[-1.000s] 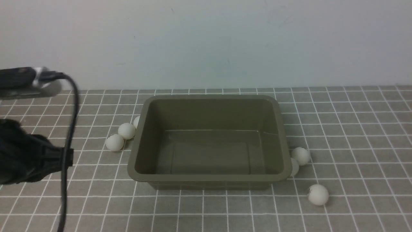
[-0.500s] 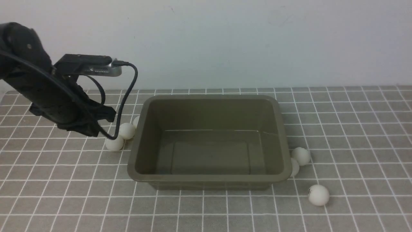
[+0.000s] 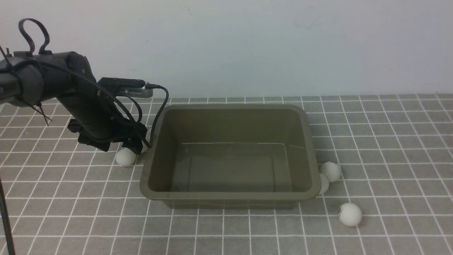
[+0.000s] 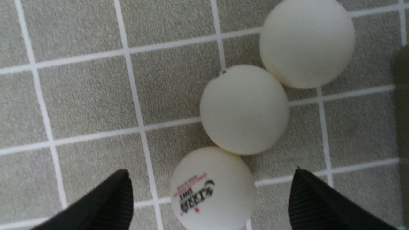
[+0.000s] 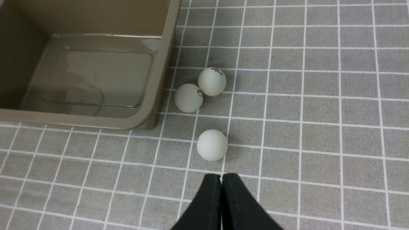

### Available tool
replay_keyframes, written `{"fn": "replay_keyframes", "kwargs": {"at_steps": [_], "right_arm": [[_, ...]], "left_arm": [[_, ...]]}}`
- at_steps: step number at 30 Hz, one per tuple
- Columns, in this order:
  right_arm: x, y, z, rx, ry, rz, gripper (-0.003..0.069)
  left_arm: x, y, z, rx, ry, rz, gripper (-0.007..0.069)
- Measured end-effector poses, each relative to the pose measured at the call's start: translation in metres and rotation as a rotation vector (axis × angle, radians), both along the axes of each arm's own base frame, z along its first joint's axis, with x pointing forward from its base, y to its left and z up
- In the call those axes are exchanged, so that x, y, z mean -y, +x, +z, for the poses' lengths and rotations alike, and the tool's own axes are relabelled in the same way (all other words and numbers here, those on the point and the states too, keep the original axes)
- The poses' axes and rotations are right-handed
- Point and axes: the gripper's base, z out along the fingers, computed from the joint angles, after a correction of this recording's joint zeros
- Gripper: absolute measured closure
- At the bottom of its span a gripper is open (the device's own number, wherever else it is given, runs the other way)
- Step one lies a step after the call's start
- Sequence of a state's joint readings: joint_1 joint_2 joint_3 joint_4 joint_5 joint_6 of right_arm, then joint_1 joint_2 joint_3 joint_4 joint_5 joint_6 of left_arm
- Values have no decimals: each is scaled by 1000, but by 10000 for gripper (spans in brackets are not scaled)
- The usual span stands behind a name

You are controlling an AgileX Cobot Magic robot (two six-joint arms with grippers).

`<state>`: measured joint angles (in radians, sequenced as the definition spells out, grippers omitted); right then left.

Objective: Put the table tennis balls into the box on the grey coffee tablecloth.
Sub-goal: 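Reach for and grasp a ping pong ball on the table beside the basket, then drop the ball into the bin, then reach for and grasp a ping pong ball on the table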

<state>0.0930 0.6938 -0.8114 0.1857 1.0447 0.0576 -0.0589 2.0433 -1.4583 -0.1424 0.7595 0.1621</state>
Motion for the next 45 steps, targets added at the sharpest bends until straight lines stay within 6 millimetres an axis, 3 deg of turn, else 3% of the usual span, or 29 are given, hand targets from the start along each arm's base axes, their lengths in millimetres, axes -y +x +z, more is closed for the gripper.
{"fn": "replay_keyframes", "kwargs": {"at_steps": [5,9,14,18,22,26,28,31,33,35,39,41,44,45], "right_arm": [[0,0,0,3,4,-3,666],[0,0,0,2,5,-5,666],[0,1,0,-1,8,-8,666],[-1,15,-5,-55,2,-8,666],[-4,43,-24,-178,-31,13,650],[-9,76,-49,-271,-59,78,617],[-11,92,-62,-305,-60,84,589],[-13,116,-87,-360,-71,83,504],[-14,124,-96,-378,-77,83,468],[-14,138,-116,-408,-93,95,346],[-20,154,-144,-453,-107,123,174],[-23,157,-151,-464,-109,132,132],[-37,164,-160,-474,-119,176,62],[-43,167,-162,-470,-125,193,50]], "left_arm": [[-1,4,-17,-9,13,-3,93],[-1,4,-25,-40,18,-8,268],[-5,-5,-13,-135,72,-51,272],[-11,-17,39,-137,136,-76,272],[0,-33,98,-19,53,-75,272],[31,-44,120,35,-91,-158,272],[52,-46,121,50,-143,-240,272],[84,-44,105,39,-165,-326,272],[92,-43,99,33,-164,-342,272],[110,-38,79,15,-151,-367,226],[118,-36,65,-15,-146,-359,75],[118,-35,67,-13,-144,-350,55],[104,-26,88,31,-129,-286,89],[97,-24,98,47,-121,-266,139]]}}
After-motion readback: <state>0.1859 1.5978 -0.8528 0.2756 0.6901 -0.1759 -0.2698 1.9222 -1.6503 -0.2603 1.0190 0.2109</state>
